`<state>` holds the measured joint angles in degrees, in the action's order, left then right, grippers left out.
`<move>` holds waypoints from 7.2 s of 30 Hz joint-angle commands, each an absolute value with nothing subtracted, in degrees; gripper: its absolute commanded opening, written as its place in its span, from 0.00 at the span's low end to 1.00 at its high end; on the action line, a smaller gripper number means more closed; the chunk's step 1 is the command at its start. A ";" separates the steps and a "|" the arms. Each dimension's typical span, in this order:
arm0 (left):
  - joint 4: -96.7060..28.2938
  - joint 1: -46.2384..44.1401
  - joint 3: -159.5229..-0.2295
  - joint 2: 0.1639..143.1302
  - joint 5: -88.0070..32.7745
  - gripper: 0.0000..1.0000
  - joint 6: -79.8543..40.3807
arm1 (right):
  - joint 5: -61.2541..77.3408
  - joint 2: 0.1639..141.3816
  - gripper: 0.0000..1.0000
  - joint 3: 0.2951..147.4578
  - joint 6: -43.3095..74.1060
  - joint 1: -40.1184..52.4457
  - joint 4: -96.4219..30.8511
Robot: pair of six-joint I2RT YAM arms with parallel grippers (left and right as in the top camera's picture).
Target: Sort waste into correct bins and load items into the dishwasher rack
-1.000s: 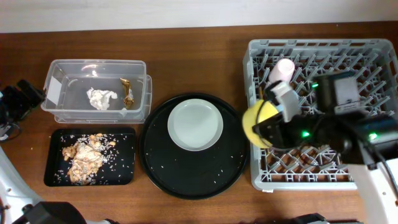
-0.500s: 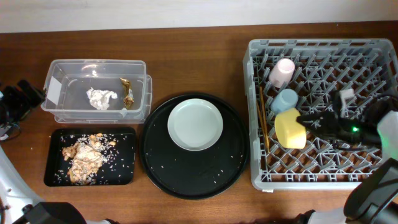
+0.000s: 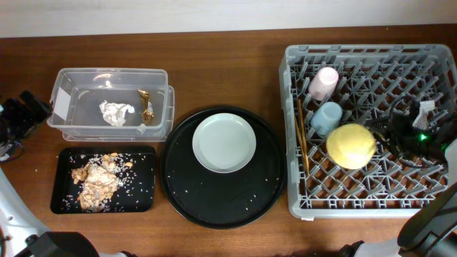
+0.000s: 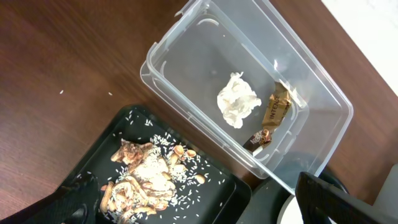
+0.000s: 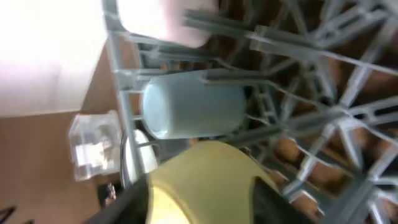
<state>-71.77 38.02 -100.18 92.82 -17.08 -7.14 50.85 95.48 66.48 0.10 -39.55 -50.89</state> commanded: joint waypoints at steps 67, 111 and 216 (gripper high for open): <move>-71.68 38.15 -100.44 91.64 -17.08 1.00 -7.27 | -3.49 116.77 0.40 80.40 10.22 27.59 -41.34; -71.68 38.15 -100.44 91.64 -17.08 1.00 -7.27 | -36.53 102.45 0.04 92.53 -12.69 -6.33 -42.63; -71.68 38.15 -100.44 91.66 -17.08 1.00 -7.27 | 4.29 0.21 0.98 0.32 -0.62 -1.56 -4.10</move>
<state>-71.75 38.02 -100.14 92.66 -17.08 -7.16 4.40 0.80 0.84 -0.25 -1.98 -4.21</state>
